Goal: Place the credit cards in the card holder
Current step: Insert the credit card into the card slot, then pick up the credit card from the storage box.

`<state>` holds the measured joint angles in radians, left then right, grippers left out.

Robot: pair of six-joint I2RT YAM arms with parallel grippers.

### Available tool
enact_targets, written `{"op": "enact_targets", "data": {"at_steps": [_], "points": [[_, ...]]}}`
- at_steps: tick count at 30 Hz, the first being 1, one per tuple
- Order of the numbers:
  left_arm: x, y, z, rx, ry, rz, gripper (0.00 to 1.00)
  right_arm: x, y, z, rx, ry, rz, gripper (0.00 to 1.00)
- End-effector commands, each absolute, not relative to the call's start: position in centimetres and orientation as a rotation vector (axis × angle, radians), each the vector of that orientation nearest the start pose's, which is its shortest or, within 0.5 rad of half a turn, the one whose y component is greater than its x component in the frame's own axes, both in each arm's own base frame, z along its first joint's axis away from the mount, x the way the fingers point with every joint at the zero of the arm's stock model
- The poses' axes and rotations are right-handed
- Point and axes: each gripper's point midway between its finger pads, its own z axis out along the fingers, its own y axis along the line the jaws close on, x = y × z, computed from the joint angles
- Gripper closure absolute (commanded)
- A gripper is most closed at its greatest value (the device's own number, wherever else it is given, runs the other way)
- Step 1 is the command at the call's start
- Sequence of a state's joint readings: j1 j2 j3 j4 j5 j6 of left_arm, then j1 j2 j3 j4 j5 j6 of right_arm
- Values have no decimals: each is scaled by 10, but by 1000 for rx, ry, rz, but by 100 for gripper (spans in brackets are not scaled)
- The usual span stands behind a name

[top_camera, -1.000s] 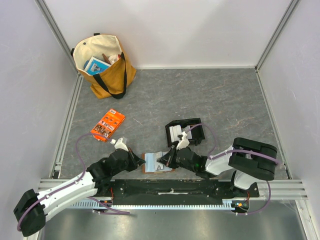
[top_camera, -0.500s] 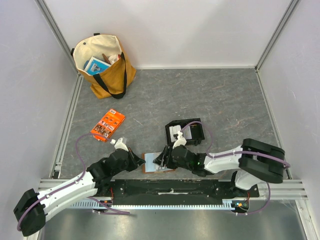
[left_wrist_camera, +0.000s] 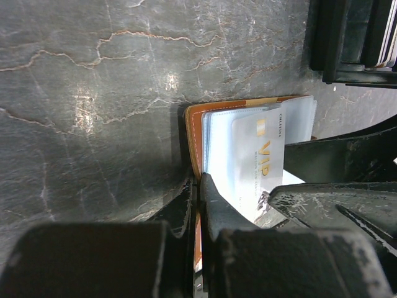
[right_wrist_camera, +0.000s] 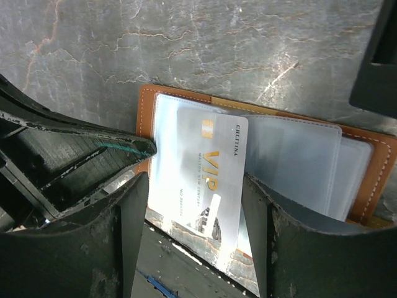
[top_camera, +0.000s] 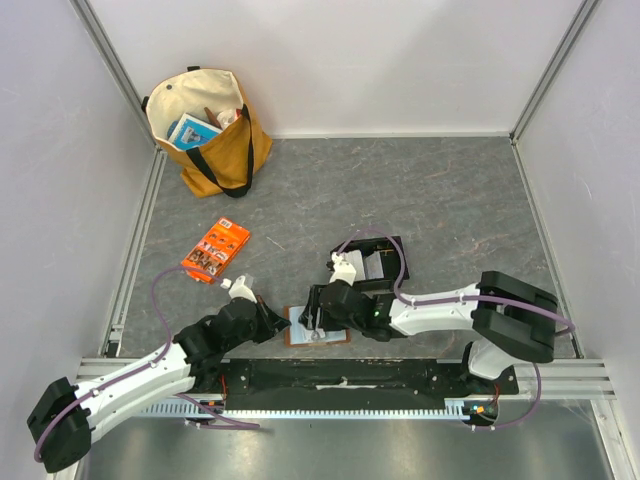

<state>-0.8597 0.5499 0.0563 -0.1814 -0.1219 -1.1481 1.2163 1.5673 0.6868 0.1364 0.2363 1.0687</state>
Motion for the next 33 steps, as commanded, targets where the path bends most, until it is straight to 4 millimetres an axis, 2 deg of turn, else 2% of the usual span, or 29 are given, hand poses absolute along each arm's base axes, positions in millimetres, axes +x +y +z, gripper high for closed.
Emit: {"op": "enact_targets", "data": {"at_steps": [1, 9, 17, 18, 21, 26, 29, 33], "points": [[137, -176, 13, -444, 2379, -862, 98, 135, 371, 30, -153, 2522, 770, 32], [138, -176, 17, -451, 2357, -876, 98, 113, 396, 41, -182, 2541, 856, 35], [139, -178, 20, -445, 2343, -898, 98, 123, 409, 56, -255, 2456, 858, 36], [139, -178, 21, -442, 2344, -901, 98, 128, 405, 58, -243, 2447, 825, 37], [138, -179, 22, -429, 2342, -900, 98, 144, 377, 69, -219, 2406, 649, 33], [139, -181, 27, -422, 2321, -925, 98, 182, 332, 125, -162, 2242, 518, 29], [140, -182, 31, -415, 2307, -940, 98, 213, 299, 148, -82, 2195, 475, 27], [140, -182, 31, -411, 2308, -943, 98, 248, 268, 148, -42, 2211, 429, 21]]}}
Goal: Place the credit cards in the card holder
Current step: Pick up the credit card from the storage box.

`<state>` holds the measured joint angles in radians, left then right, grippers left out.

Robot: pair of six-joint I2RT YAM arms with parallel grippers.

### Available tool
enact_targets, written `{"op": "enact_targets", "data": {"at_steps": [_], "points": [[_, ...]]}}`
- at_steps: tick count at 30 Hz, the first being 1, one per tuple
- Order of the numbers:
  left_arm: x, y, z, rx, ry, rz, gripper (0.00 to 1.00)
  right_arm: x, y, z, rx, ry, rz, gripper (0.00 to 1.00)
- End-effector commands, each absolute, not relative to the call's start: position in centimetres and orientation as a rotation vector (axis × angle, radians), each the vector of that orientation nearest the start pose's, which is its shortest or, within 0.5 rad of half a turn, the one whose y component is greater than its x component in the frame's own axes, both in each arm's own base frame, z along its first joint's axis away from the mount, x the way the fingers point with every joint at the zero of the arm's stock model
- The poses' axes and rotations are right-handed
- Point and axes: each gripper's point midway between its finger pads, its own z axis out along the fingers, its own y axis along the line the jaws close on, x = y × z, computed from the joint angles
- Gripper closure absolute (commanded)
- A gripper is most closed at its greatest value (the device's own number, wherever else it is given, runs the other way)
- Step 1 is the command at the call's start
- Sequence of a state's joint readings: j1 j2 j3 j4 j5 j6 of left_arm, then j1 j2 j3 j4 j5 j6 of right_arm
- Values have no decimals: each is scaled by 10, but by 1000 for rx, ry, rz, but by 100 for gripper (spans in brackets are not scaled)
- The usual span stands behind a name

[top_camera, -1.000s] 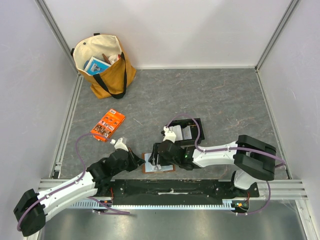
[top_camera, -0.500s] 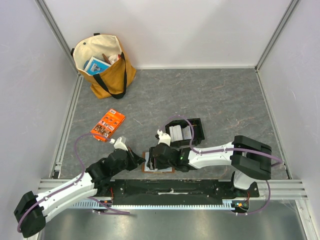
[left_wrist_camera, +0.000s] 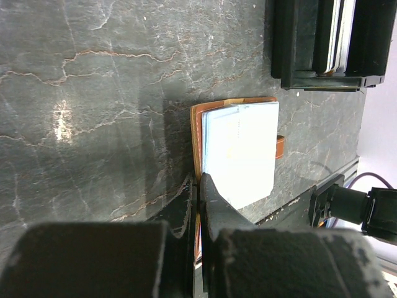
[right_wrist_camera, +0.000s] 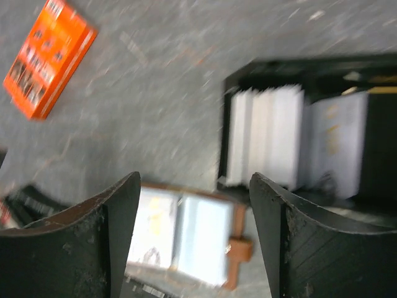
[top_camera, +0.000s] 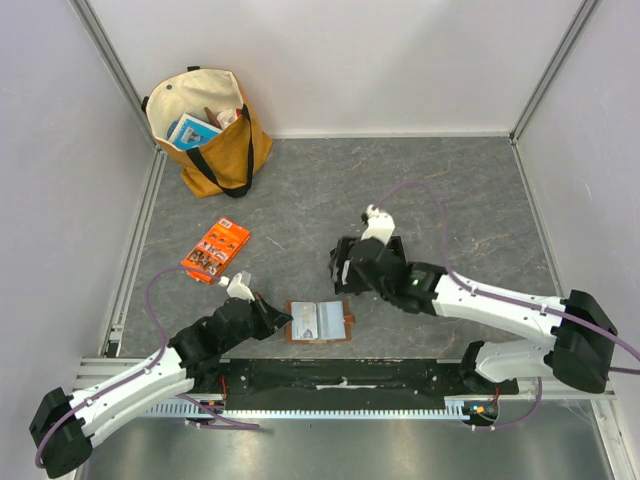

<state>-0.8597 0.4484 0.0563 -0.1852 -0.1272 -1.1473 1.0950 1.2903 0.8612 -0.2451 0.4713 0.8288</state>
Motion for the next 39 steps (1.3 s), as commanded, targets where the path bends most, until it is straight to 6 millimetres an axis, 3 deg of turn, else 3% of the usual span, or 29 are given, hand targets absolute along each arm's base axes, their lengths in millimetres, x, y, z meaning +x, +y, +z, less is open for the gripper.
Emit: {"op": "enact_targets", "data": {"at_steps": [1, 9, 17, 24, 39], "points": [[140, -182, 31, -407, 2309, -943, 98, 254, 263, 144, -37, 2230, 423, 20], [140, -183, 33, -400, 2306, -951, 98, 293, 260, 106, -2, 2330, 544, 17], [141, -184, 34, -398, 2306, -945, 98, 296, 264, 75, 69, 2392, 689, 14], [141, -185, 35, -397, 2310, -945, 98, 291, 275, 73, 83, 2394, 832, 13], [141, -186, 33, -393, 2316, -943, 98, 289, 275, 100, 95, 2329, 928, 17]]}}
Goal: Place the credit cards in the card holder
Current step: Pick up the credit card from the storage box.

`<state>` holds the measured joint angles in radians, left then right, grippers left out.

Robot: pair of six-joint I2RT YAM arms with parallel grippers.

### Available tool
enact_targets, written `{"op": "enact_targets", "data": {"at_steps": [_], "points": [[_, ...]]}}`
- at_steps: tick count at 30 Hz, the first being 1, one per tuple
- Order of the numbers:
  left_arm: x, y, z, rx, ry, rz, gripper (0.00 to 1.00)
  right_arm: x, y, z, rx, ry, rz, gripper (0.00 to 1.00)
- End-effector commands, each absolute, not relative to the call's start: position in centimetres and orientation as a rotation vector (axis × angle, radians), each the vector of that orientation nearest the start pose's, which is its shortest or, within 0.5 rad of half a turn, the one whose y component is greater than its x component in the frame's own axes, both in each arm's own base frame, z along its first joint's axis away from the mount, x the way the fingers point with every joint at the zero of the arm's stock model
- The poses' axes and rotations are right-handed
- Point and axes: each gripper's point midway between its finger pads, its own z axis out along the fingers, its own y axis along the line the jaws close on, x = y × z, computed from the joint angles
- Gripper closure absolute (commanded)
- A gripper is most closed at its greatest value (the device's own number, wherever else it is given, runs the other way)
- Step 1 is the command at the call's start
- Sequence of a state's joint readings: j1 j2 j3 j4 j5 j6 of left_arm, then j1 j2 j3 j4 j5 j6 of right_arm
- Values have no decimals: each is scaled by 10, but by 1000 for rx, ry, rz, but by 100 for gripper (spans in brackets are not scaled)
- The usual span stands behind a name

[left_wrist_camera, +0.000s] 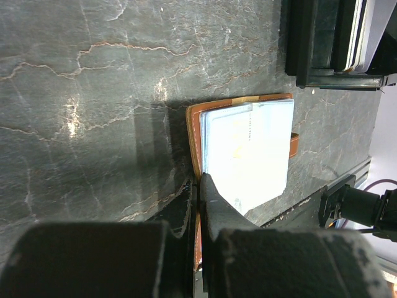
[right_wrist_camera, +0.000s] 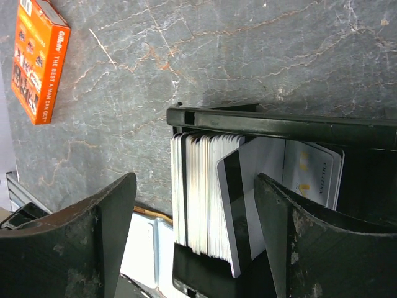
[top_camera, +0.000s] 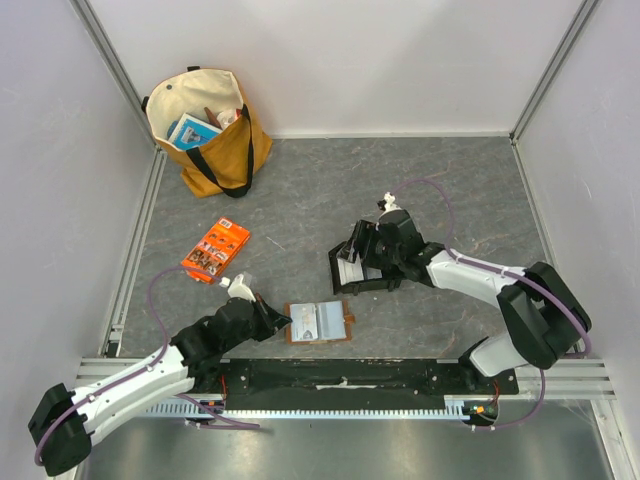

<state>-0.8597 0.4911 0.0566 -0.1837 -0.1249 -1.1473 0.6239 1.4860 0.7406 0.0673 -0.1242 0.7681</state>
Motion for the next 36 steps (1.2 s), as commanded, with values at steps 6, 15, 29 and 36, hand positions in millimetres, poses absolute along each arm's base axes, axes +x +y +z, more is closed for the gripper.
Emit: {"op": "enact_targets", "data": {"at_steps": [6, 15, 29, 36], "points": [[141, -186, 32, -395, 2317, -948, 98, 289, 268, 96, 99, 2343, 893, 26], [140, -186, 30, -394, 2321, -948, 98, 289, 257, 89, 113, 2358, 844, 44], [140, -187, 29, -392, 2325, -950, 98, 285, 253, 83, 119, 2380, 849, 50], [139, -188, 28, -388, 2331, -952, 98, 287, 251, 89, 127, 2365, 863, 69]]}}
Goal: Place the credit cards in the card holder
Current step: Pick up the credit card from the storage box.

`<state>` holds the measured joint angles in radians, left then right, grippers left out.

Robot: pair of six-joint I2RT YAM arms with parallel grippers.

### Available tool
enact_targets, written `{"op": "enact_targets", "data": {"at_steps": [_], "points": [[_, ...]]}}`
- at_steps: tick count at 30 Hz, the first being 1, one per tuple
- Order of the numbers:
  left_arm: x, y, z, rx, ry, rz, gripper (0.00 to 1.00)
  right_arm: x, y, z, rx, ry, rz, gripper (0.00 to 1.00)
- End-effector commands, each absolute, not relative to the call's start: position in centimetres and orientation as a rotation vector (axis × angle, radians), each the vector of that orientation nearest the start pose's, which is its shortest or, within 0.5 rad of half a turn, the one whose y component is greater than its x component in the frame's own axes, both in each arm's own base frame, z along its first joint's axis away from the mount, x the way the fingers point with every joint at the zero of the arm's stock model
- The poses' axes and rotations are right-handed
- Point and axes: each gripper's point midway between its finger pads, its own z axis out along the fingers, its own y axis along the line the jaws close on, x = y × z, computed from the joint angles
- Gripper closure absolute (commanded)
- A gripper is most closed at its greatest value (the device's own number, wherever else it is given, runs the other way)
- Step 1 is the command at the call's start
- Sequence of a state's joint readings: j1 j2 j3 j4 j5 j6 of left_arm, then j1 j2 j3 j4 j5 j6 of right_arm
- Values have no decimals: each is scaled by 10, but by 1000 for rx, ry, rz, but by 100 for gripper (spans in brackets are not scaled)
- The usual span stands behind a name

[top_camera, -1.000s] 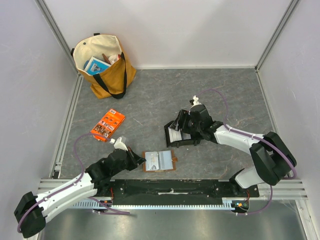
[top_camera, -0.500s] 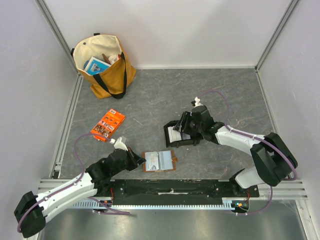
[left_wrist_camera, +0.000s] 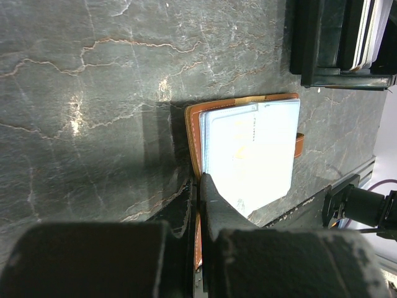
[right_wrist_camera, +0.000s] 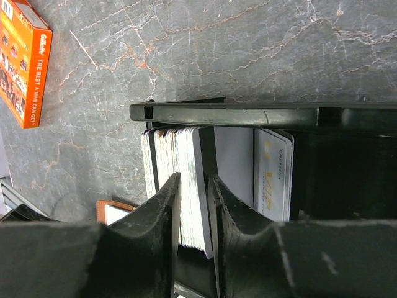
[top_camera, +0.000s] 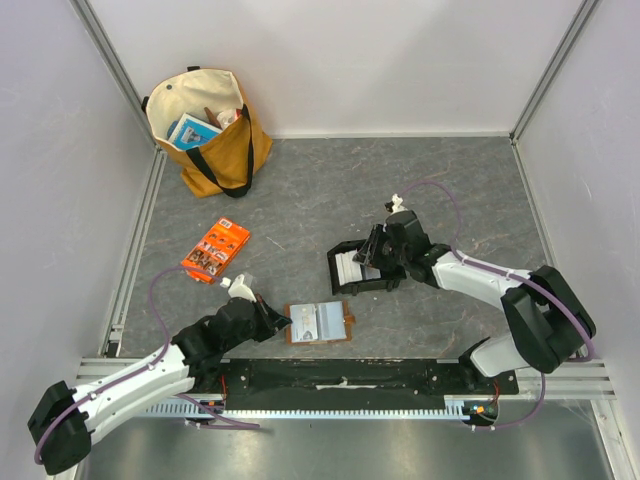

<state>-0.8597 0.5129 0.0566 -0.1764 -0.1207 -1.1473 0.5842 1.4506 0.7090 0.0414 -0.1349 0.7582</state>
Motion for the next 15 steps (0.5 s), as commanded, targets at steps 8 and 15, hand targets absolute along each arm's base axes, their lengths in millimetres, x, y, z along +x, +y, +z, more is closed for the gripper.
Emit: {"op": "enact_targets", "data": {"at_steps": [8, 15], "points": [[139, -188, 27, -390, 2332, -955, 98, 291, 239, 88, 157, 2364, 855, 91], [139, -188, 27, -392, 2331, -953, 98, 289, 244, 82, 123, 2383, 881, 36]]}}
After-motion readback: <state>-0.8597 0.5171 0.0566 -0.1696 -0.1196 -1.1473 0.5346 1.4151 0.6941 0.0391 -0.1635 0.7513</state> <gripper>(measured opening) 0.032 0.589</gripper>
